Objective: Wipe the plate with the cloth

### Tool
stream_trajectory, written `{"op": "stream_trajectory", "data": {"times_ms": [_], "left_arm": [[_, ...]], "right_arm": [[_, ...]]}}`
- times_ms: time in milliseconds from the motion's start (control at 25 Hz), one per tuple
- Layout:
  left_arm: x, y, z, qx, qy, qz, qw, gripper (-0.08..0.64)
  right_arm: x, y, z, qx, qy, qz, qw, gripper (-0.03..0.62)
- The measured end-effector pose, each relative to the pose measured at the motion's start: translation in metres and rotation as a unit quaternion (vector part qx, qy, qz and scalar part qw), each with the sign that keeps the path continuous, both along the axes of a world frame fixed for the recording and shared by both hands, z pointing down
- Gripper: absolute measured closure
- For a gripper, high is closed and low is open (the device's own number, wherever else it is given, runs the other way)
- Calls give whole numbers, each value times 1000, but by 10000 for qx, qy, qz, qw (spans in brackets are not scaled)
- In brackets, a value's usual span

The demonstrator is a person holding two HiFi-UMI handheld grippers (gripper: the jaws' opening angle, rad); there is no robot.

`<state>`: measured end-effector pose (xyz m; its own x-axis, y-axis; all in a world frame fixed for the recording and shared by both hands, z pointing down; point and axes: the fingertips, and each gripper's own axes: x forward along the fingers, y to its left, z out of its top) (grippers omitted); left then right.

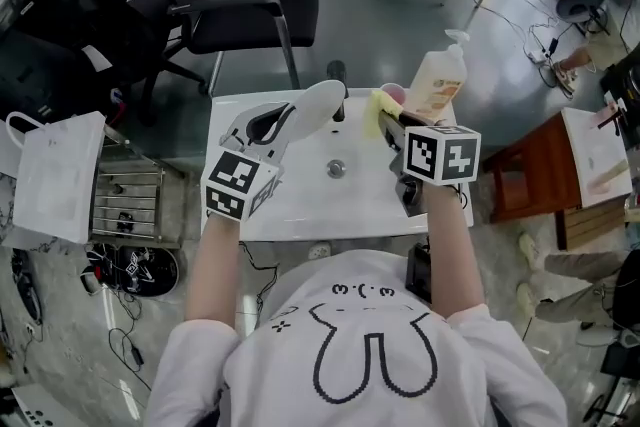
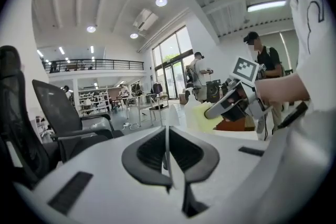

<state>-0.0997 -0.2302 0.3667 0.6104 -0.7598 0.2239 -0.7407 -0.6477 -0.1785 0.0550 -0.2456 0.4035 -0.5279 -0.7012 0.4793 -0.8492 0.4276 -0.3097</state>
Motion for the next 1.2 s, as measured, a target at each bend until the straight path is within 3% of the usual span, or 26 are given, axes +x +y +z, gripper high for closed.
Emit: {"op": "stream_trajectory", "data": {"times_ms": [120,240,400,600,720,880,1120,1200], "left_arm": [[5,3,-9,417,-330,329,9980,541],[14,9,-19,897,-780,721,9903,541],[23,15,-21,1435,-1493,1035,9728,541],[28,19,-17,1983,-2302,1247,9445,541],[32,22,-13,2337,-2796,1388,9208,541],[37,25,-9,2762,-3480,1595,8816,541],[46,33,-2,3268,-4223,1858,8248,541],[49,35,0,3387,-4376,1914,8106,541]], "right_arm": [[-1,4,-6,96,-23,-132,9999,541],[-1,5,-14,227,-59,-232,9995,541],[0,5,-27,369,-237,-292,9986,541],[5,5,-34,476,-298,-311,9979,541],[4,5,-44,626,-282,-447,9966,541],[-7,7,-62,964,-19,-895,9913,541],[-38,17,-88,1545,410,-1779,9710,541],[-52,22,-88,1618,571,-2052,9636,541]]}}
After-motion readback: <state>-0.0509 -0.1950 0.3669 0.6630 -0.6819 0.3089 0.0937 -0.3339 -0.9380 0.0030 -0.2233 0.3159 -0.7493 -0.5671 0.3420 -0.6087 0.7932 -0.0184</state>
